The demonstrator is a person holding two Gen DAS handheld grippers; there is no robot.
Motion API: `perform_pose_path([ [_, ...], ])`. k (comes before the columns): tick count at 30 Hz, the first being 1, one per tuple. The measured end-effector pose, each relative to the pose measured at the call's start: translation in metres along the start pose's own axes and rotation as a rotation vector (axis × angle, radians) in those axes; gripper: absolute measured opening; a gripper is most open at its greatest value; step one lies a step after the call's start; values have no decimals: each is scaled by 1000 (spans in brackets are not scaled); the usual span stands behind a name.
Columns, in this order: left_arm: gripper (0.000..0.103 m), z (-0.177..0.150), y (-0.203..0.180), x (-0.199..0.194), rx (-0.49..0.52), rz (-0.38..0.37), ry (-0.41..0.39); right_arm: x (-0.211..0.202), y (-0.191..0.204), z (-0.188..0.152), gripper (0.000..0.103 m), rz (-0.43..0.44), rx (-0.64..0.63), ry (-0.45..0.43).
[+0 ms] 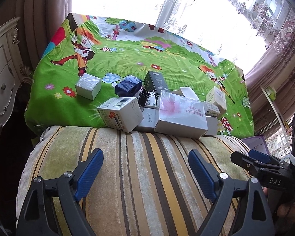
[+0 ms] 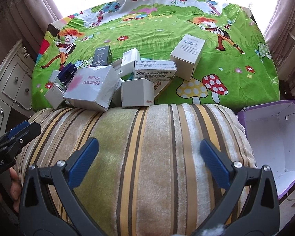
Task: Organize rigid objects
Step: 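Move both tools forward toward the pile of boxes on the bed, then grasp the dark blue box with left tool while right tool grasps the white barcode box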
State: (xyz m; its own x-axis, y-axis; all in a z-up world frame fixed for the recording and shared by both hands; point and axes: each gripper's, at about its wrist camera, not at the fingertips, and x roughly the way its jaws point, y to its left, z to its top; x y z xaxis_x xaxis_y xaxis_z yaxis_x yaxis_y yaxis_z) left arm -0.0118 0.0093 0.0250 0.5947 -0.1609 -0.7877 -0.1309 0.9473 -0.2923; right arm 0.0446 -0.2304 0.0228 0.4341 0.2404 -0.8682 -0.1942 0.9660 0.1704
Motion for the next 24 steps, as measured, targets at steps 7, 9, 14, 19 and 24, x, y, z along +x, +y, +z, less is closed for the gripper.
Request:
perform_pose_path([
  [7, 75, 18, 13, -10, -20, 7, -59, -7, -18, 19, 103, 53, 92, -66],
  [9, 74, 27, 18, -9, -16, 16, -58, -5, -24, 26, 103, 57, 115, -77],
  [14, 70, 51, 26, 0, 2, 5, -47, 3, -25, 46, 103, 14, 65, -90],
  [19, 65, 76, 26, 13, 51, 6, -32, 19, -34, 66, 103, -8, 92, -78],
  [24, 62, 99, 27, 31, 103, 4, 4, 36, -50, 87, 103, -37, 162, -59],
])
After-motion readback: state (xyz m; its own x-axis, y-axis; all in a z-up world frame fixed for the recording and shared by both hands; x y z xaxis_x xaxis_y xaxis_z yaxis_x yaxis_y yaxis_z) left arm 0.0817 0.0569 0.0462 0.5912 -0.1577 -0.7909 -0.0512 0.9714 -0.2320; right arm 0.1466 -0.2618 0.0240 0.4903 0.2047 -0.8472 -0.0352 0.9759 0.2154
